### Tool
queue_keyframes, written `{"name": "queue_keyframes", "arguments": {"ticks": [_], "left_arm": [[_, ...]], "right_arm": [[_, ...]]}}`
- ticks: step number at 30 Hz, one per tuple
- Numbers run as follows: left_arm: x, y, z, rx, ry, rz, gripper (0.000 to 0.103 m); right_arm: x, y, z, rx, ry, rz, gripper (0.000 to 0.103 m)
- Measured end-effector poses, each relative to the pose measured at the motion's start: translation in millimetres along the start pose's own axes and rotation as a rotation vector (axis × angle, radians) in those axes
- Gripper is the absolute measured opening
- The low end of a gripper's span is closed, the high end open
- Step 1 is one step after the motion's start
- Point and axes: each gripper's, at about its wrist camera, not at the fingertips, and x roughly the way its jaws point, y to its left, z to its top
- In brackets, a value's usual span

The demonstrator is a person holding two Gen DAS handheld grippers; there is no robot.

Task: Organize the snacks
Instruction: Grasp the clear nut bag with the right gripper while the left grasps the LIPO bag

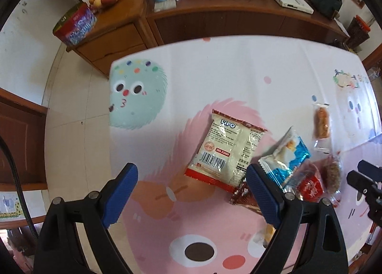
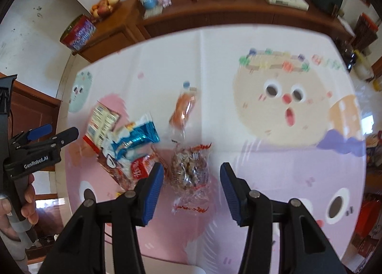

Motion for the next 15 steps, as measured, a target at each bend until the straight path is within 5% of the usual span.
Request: {"name": "queue_keyframes", "arguments": {"ticks": [15], "left_arm": [[45.3,-18.3,12.1,-0.007,0.051,-0.008,0.091]], "right_arm": [[41.3,5.7,-1.0,-0.036,0.048,-0.025,0.053]]}}
